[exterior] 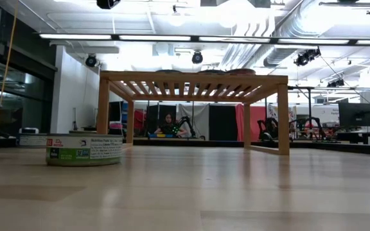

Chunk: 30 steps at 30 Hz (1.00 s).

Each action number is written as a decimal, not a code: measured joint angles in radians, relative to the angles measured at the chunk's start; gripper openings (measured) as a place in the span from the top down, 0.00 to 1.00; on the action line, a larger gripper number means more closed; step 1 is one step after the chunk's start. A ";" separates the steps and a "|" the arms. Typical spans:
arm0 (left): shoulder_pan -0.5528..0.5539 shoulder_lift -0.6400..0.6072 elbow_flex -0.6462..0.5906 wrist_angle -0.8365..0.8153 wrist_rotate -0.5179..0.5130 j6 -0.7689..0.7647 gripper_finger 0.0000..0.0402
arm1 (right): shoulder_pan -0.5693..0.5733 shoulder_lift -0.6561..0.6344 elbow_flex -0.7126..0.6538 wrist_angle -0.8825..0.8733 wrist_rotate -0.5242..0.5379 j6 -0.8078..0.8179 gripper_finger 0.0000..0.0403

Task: Stack canned seafood by type on shelf
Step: Stack the pink tuna can on the other pink tuna can on the shelf

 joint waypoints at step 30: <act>0.006 0.000 0.000 -0.086 0.015 0.153 1.00 | -0.389 -0.017 0.788 -0.961 0.159 -1.230 0.80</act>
